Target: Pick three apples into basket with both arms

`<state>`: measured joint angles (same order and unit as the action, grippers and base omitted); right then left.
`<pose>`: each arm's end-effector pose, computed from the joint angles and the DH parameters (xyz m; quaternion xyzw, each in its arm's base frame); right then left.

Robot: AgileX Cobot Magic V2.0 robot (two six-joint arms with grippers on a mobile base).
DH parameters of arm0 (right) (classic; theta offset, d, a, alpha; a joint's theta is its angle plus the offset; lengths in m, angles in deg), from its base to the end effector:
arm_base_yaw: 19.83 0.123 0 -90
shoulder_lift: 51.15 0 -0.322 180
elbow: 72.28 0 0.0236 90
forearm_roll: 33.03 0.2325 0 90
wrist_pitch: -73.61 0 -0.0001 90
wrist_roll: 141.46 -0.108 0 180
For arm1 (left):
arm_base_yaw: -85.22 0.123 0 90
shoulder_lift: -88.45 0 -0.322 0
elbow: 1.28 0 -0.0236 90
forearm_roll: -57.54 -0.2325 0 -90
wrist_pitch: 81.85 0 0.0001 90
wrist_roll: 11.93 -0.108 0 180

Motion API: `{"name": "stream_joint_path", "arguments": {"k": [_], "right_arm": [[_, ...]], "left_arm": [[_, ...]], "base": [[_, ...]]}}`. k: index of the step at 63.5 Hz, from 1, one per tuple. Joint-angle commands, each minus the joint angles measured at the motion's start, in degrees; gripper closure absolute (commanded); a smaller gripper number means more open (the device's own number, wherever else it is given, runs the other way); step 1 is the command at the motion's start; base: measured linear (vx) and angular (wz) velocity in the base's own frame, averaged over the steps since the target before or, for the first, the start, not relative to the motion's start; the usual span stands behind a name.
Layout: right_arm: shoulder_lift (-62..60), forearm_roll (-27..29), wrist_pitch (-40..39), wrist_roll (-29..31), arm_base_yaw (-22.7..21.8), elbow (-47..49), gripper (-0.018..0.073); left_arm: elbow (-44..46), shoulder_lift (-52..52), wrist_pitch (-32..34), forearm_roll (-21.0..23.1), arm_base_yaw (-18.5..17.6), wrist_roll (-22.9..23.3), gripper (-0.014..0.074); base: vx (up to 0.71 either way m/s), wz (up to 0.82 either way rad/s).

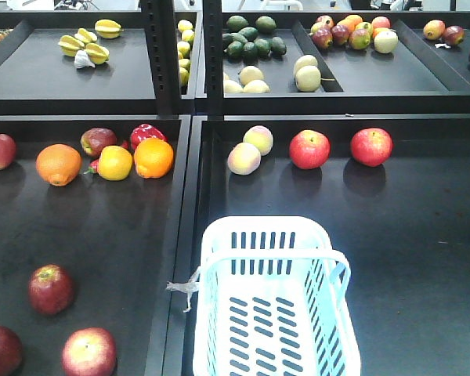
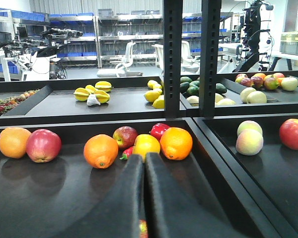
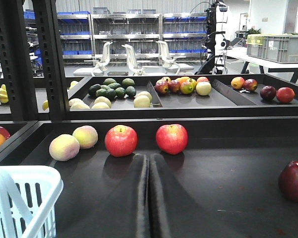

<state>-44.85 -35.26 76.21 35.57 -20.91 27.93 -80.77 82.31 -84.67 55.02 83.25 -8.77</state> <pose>0.0183 -0.0005 0.2001 0.0117 0.6989 -0.0027 0.7152 0.0178 -0.0004 0.2015 0.0073 0.6974 -0.0156 0.7165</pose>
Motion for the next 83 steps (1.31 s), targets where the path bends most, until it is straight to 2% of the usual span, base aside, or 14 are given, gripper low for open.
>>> {"name": "stream_joint_path", "arguments": {"k": [1,29,38,42,49,54,63,72,79,83], "right_arm": [[-0.6,-0.3,-4.3,0.2,-0.1,-0.8,0.0568],[-0.6,-0.3,-4.3,0.2,-0.1,-0.8,0.0568],[-0.6,-0.3,-4.3,0.2,-0.1,-0.8,0.0568],[-0.6,-0.3,-4.3,0.2,-0.1,-0.8,0.0568],[-0.6,-0.3,-4.3,0.2,-0.1,-0.8,0.0568],[-0.6,-0.3,-4.3,0.2,-0.1,-0.8,0.0568],[-0.6,-0.3,-4.3,0.2,-0.1,-0.8,0.0568],[-0.6,-0.3,-4.2,0.2,-0.1,-0.8,0.0568],[-0.6,-0.3,-4.2,0.2,-0.1,-0.8,0.0568],[-0.6,-0.3,-4.2,0.2,-0.1,-0.8,0.0568]], "left_arm": [[-1.3,0.8,4.5,0.1,-0.3,0.5,0.0603],[-0.9,0.8,5.0,0.1,-0.3,0.5,0.0603],[-0.3,0.8,7.3,0.1,-0.3,0.6,0.0603],[1.3,0.8,6.1,0.4,-0.3,0.6,0.0603],[7.5,-0.1,1.0,2.5,-0.3,0.7,0.0603],[12.6,-2.4,-2.2,2.5,-0.3,0.7,0.0603],[23.6,-10.2,-10.1,3.6,-0.3,0.6,0.0603],[35.9,-20.5,-25.7,3.6,-0.3,-0.3,0.0603],[43.5,-27.6,-37.4,3.6,-0.3,-4.3,0.0603],[47.1,-31.5,-41.7,3.6,-0.3,-5.7,0.0603]], "base": [[0.00,0.00],[0.00,0.00],[0.00,0.00],[0.00,0.00],[0.00,0.00],[0.00,0.00],[0.00,0.00],[0.00,0.00],[0.00,0.00],[0.00,0.00]]}}
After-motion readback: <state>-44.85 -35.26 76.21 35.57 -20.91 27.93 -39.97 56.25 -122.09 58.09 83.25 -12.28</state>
